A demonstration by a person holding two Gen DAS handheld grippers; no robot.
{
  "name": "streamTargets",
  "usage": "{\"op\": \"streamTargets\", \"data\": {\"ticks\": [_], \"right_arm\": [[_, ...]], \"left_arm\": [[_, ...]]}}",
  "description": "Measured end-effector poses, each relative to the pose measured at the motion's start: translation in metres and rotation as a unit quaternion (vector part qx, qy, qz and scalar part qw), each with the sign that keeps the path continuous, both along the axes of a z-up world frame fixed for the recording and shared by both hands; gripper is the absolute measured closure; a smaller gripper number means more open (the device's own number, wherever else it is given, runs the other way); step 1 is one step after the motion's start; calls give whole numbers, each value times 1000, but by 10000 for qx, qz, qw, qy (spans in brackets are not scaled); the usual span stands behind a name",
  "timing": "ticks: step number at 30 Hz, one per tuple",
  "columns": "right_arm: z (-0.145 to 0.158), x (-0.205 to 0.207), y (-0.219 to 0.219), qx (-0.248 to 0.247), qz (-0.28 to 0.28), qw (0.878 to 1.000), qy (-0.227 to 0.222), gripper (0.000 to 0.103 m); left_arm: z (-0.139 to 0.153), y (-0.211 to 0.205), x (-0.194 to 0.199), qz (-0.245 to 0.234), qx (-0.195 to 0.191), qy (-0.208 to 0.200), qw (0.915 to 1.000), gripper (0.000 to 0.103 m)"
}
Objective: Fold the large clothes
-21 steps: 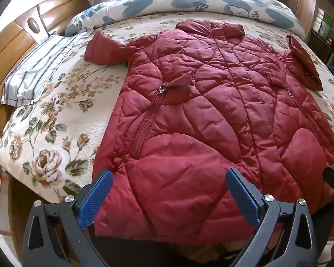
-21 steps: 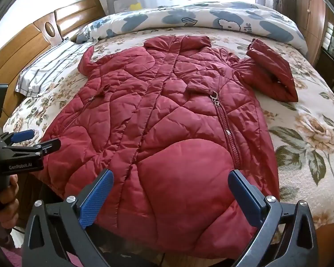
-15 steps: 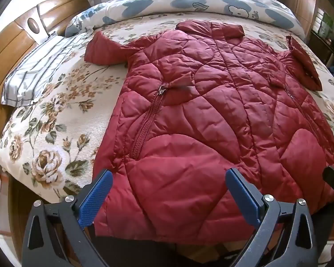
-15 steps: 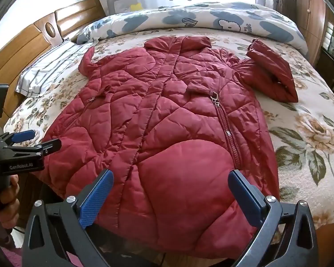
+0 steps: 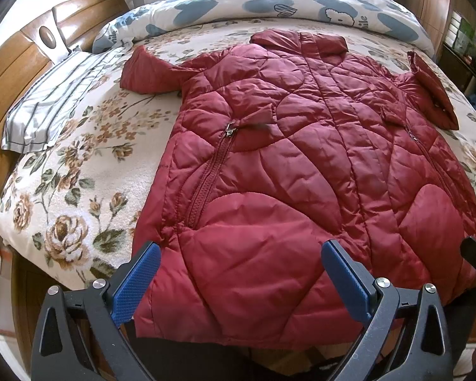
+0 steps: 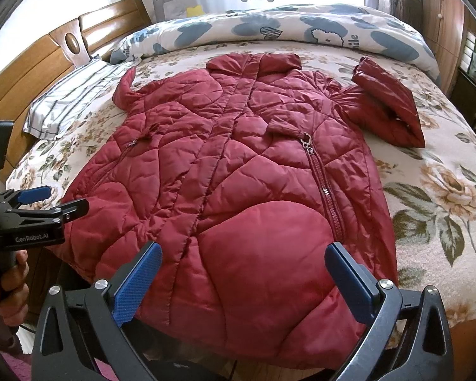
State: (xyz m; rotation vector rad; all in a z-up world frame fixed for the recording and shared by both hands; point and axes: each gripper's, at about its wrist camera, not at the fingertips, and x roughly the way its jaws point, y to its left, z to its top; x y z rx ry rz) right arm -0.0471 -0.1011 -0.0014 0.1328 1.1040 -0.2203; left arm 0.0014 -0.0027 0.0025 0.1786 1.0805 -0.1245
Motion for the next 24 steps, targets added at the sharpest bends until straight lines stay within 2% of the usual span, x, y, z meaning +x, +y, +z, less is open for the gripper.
{"op": "streamTargets", "data": {"ticks": [14,18,24], "right_arm": [[1,3,3,-8,15,10000,-24,0],[4,3,4,-1,18,10000,-27,0],[2,2,3,79,33,10000,39,0]], "left_arm": [[-1,1,-1,7,-47,-12,10000,1],[-1,1,-1,8,101,39,9999,1],[0,-1,0,-1,66,26,10000,1]]}}
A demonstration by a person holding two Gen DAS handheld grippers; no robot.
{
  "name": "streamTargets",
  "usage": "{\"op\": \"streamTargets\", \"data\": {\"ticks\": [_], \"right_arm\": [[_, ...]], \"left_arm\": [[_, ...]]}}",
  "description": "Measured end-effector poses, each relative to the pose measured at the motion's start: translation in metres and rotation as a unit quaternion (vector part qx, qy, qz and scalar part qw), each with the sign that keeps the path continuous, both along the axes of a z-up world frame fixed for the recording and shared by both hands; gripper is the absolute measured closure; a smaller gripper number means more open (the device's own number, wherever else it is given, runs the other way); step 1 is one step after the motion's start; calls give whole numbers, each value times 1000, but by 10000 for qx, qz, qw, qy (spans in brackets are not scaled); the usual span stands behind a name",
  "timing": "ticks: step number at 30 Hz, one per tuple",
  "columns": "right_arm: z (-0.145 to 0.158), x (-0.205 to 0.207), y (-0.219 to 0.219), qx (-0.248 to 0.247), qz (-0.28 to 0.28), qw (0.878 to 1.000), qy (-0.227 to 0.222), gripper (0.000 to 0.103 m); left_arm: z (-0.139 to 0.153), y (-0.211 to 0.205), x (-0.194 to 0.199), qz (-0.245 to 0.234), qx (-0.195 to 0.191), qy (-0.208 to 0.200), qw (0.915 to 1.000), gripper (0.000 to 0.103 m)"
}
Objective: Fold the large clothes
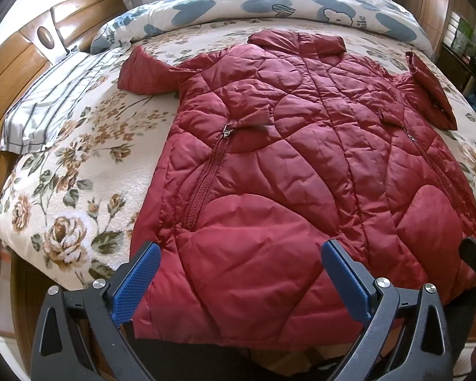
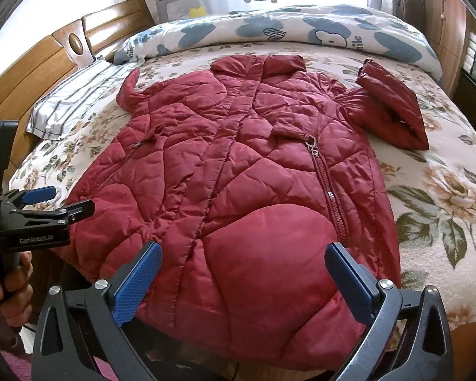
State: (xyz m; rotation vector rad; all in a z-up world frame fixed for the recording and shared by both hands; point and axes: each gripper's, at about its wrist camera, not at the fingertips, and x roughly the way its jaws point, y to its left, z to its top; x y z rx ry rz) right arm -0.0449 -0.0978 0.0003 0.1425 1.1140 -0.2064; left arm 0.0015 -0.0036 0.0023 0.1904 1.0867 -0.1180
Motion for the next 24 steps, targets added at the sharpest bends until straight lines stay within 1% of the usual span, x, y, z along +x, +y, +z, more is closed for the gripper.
{"op": "streamTargets", "data": {"ticks": [7,14,17,20,23,24], "right_arm": [[-2,1,-1,89,-15,9999,138,0],[-1,3,-2,168,-30,9996,211,0],[-2,2,-1,88,-6,9999,88,0],[-3,4,-3,28,-6,9999,99,0],[-4,7,-8,142,-59,9995,284,0],[-5,9,-13,193,-94,9989,423,1]], "left_arm": [[-1,-2,0,10,35,34,10000,1],[-3,-5,5,-5,-82,37,10000,1],[-6,0,7,-2,-192,66,9998,1],[-8,2,11,-2,-225,82,9997,1],[-11,4,16,-17,-344,124,9993,1],[-12,4,18,-27,-387,145,9991,1]]}}
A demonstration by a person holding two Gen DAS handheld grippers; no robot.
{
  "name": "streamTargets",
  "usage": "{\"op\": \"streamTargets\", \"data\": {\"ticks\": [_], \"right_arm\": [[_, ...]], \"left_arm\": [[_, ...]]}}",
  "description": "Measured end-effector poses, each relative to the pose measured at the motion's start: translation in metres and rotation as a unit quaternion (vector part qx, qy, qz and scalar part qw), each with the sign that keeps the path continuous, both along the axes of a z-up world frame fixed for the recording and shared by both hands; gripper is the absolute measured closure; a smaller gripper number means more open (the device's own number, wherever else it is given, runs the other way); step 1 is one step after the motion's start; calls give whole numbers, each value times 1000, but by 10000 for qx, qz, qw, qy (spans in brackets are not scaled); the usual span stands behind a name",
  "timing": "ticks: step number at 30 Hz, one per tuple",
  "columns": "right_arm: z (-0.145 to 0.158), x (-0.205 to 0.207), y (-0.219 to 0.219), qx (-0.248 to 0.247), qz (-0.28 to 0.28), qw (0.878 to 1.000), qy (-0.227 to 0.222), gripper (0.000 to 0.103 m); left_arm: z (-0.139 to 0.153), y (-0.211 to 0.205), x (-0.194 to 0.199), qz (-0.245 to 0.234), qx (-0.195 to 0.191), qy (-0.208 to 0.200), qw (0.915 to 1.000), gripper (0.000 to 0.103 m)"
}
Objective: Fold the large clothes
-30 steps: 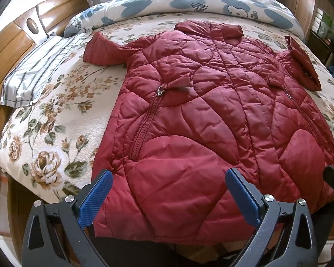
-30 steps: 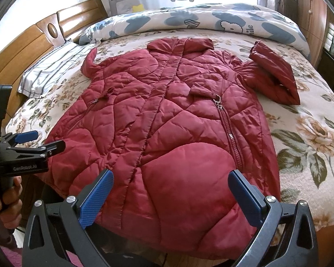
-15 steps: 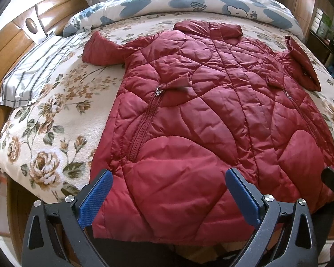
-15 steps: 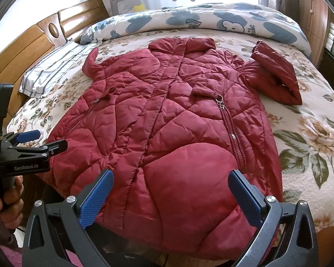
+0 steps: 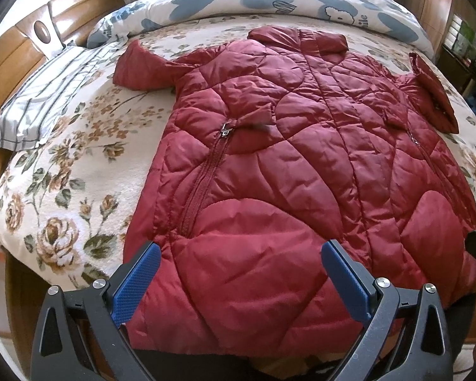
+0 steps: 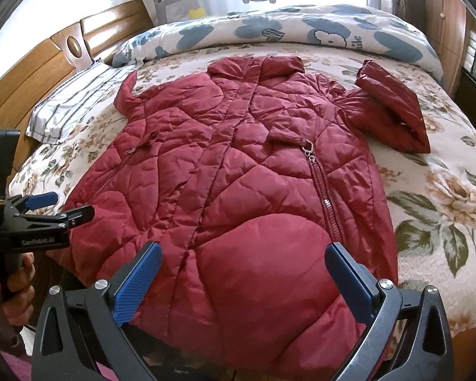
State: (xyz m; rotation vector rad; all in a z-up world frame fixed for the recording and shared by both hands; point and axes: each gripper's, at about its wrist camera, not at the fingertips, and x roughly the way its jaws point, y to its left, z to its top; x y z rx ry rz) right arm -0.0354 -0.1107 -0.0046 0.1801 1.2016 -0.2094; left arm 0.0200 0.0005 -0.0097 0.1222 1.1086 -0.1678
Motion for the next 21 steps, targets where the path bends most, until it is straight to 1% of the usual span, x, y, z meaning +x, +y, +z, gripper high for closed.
{"op": "streamTargets", "data": {"ticks": [1,4,5,6,7,8,12,13,15,16,21], "right_arm": [[-1,2,-5,55,-33,9997,248,1],[0,6,-16,142,-85,9993,323,2],[1,8,-19,151,-95,9995,264,2],[1,10,-22,157,-107,9995,243,2],[2,11,-29,199,-129,9997,26,2],[3,13,-33,181,-158,9997,-47,2],[5,21,-57,70,-329,9994,-102,2],[6,25,-62,-48,-367,9993,-102,2],[7,30,-76,-139,-449,9988,-127,2],[7,34,-85,-52,-498,9985,-213,2],[4,51,-122,-246,-668,9970,-292,2]], "left_arm": [[0,0,3,-4,-119,49,9999,1],[-1,2,12,9,-183,74,9998,1],[-2,2,14,22,-57,-2,10000,1],[-3,3,18,38,-81,15,10000,1],[-4,3,22,50,-91,11,9999,1],[-3,3,24,59,-112,-34,9999,1],[-3,2,37,92,-146,-61,9998,1],[-3,2,39,96,-153,-44,9998,1],[-5,1,45,106,-125,30,9999,1],[-6,0,47,111,-114,111,9998,1],[-10,-5,61,95,-113,199,9997,1]]}}
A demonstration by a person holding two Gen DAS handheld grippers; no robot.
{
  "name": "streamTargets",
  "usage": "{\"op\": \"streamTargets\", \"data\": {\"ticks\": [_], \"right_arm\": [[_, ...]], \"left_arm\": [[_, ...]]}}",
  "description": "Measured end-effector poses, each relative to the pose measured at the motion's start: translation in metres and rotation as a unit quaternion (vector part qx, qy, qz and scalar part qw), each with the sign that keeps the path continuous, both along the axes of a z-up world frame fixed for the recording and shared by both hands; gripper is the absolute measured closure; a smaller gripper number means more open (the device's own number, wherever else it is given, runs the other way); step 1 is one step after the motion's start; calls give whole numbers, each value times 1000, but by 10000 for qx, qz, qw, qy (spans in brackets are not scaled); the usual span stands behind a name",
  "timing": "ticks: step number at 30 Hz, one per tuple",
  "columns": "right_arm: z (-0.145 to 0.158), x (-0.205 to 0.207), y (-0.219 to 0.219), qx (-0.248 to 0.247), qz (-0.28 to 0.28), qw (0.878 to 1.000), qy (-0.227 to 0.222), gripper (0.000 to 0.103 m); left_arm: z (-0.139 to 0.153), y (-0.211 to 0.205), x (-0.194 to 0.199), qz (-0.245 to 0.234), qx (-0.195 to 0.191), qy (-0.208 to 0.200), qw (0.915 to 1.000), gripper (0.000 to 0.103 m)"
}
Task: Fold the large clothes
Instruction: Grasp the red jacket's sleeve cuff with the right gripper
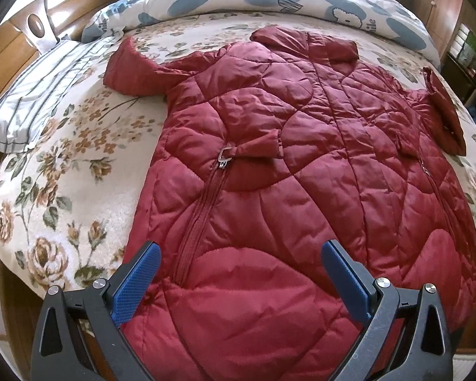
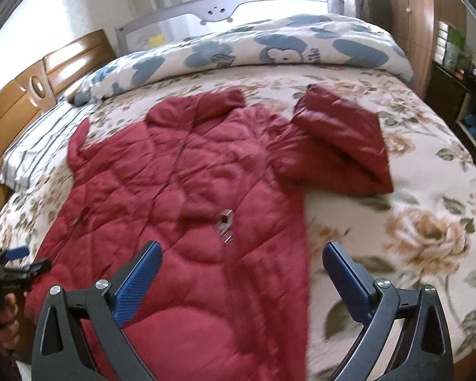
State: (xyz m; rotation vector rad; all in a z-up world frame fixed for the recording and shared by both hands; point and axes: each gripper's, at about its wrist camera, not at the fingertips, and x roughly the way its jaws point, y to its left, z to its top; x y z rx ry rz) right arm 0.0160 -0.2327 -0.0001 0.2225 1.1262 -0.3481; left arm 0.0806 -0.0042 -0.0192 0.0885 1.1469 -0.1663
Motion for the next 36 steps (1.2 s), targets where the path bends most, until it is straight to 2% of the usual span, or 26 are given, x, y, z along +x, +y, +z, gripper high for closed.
{"op": "streamTargets", "data": {"ticks": [6,14,20,23,25,26,28,36], "right_arm": [[-10,28,-45,-260,-96,9996,-68,5],[-35,68,-105,-854,-226,9961,22,11],[-58,93,-152,-1089,-433,9924,379,25],[-68,100,-167,-1149,-466,9912,474,35],[-68,101,-174,-977,-518,9932,371,64],[-67,101,-176,-897,-532,9941,313,70],[-60,100,-173,-795,-483,9956,121,88],[-29,98,-131,-397,-108,9980,-488,91]], "left_arm": [[-1,-7,15,-89,30,-45,9999,1],[1,-14,42,-35,-64,-109,9999,1],[0,-18,57,-11,-74,-125,9999,1],[-4,-20,62,-2,-66,-63,10000,1],[-9,-21,66,12,-67,-11,10000,1],[-10,-22,67,16,-71,0,10000,1],[-13,-24,69,23,-78,38,10000,1],[-17,-27,72,-18,-173,20,9998,1]]}}
